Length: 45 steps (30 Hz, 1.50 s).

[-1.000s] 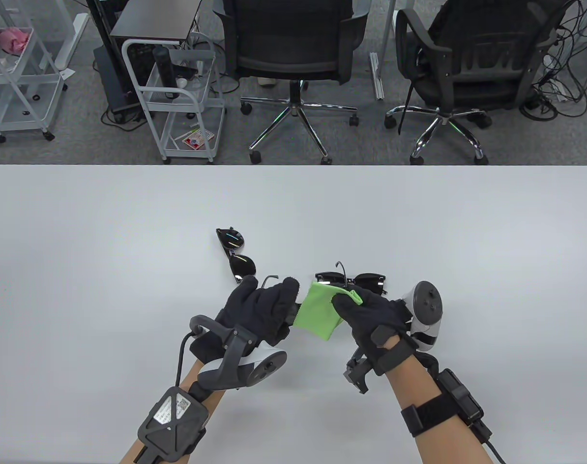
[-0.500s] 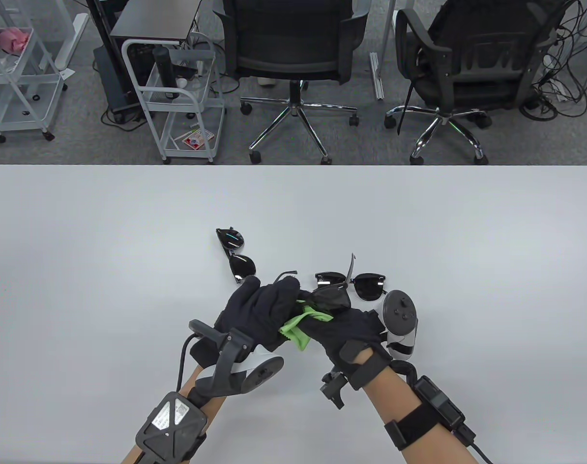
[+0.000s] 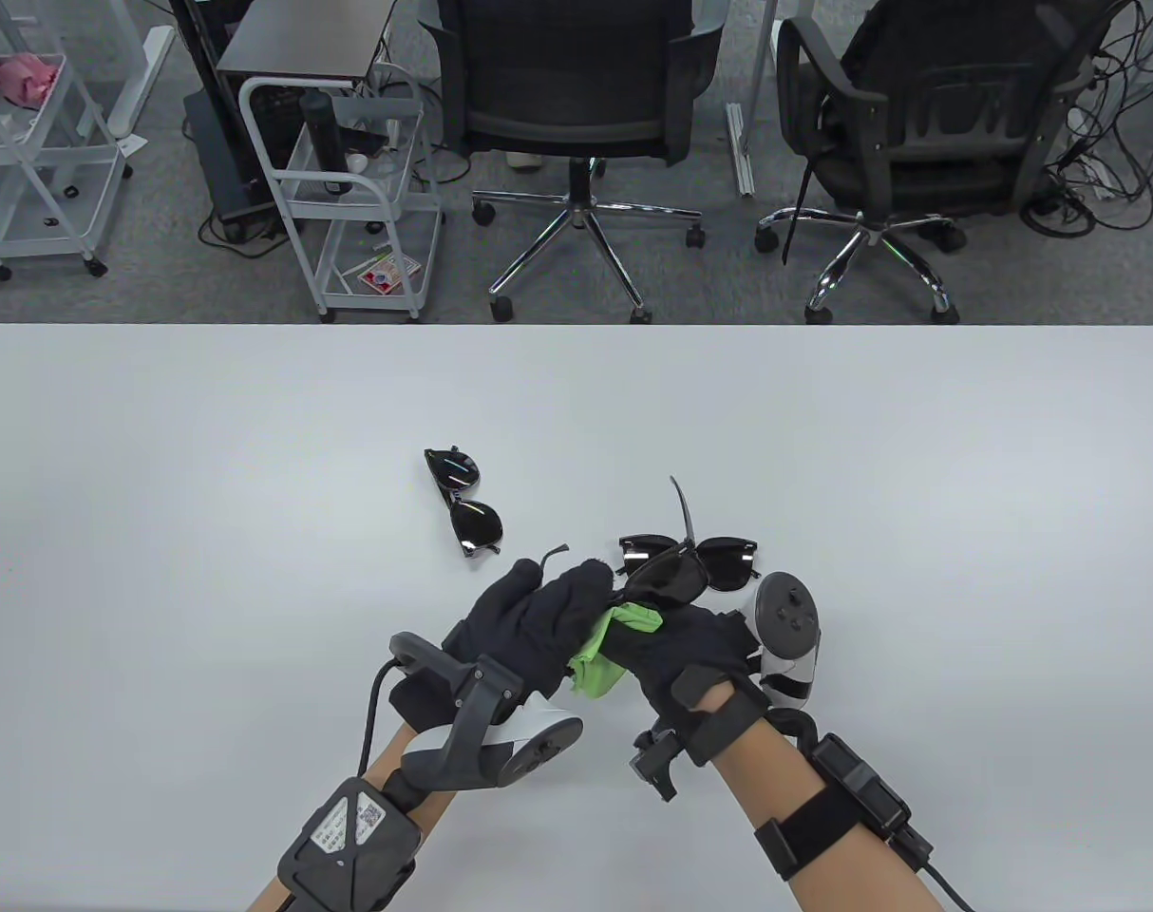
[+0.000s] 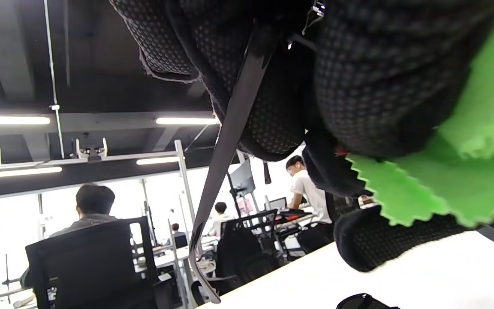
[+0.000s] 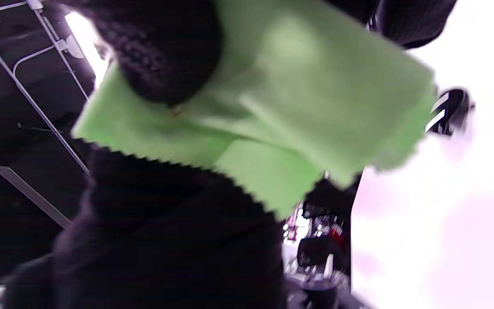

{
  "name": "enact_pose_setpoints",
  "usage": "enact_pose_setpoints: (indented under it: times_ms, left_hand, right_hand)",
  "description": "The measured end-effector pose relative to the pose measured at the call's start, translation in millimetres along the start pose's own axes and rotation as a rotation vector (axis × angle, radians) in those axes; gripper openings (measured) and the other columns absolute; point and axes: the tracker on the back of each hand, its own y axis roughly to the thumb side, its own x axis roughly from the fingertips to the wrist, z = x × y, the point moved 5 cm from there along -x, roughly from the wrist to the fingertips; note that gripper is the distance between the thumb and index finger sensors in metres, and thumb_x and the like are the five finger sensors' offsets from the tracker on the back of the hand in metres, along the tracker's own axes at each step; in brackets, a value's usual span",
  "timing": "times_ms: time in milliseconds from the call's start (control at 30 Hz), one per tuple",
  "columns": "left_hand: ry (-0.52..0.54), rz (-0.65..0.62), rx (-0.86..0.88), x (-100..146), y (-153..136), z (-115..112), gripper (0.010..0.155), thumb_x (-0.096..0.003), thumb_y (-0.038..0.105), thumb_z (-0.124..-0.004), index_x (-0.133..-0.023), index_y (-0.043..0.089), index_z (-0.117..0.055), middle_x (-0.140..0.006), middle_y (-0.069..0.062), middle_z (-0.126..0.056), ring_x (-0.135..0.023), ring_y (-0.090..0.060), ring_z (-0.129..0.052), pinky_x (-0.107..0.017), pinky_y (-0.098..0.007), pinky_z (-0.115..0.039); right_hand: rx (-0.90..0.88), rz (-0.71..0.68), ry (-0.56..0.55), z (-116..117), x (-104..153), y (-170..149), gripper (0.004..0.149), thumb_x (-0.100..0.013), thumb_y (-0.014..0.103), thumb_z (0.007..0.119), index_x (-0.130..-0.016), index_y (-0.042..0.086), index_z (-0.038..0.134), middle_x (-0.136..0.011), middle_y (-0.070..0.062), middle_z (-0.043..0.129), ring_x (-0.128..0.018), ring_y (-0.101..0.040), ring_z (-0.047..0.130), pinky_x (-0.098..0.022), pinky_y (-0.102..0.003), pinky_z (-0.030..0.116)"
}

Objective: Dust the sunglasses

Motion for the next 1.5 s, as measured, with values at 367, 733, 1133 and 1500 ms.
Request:
enact_pose_setpoints:
  times_ms: [367,733,1133,1500]
  left_hand:
    - [-0.008,0.019,0.027,-2,1,-2,0.096,-0.0155,0.055,-0.103,-0.098,0.023,-0.065,-0.085,0.011,-0.094,-0.054,0.006,-0.119,-0.068,-0.025,-0.084]
    - [-0.078,0.071,0.107,-3,-13,-19,0.096,-0.0147,0.056,-0.102,-0.098,0.024,-0.067,-0.085,0.011,-0.095,-0.054,0.008,-0.119,-0.067,-0.025,-0.085]
    - [-0.070,0.102,0.164,-5,-15,-20,0.097,-0.0149,0.058,-0.102,-0.098,0.023,-0.067,-0.084,0.011,-0.095,-0.052,0.008,-0.119,-0.066,-0.024,-0.086]
    - [-0.045,0.061,0.071,-5,-2,-16,0.097,-0.0159,0.061,-0.101,-0.099,0.023,-0.066,-0.085,0.011,-0.094,-0.052,0.008,-0.118,-0.066,-0.025,-0.086]
  right_hand:
    - [0.131,-0.019,-0.190,0,5,-1,0.037,-0.036,0.041,0.098,-0.065,0.020,0.091,-0.061,0.003,0.102,-0.061,-0.025,0.103,-0.059,-0.062,0.071]
    - [0.036,0.084,0.033,4,-2,-16,0.043,-0.042,0.028,0.087,-0.083,0.013,0.084,-0.080,-0.005,0.095,-0.077,-0.034,0.094,-0.060,-0.067,0.064]
    - [0.115,0.012,-0.085,-4,-2,-7,0.043,-0.046,0.045,0.078,-0.072,0.013,0.092,-0.066,-0.003,0.102,-0.063,-0.030,0.101,-0.059,-0.064,0.068]
    - [0.225,0.027,-0.171,-7,1,-3,0.038,-0.036,0.041,0.099,-0.066,0.019,0.093,-0.060,0.002,0.103,-0.059,-0.026,0.105,-0.058,-0.062,0.071]
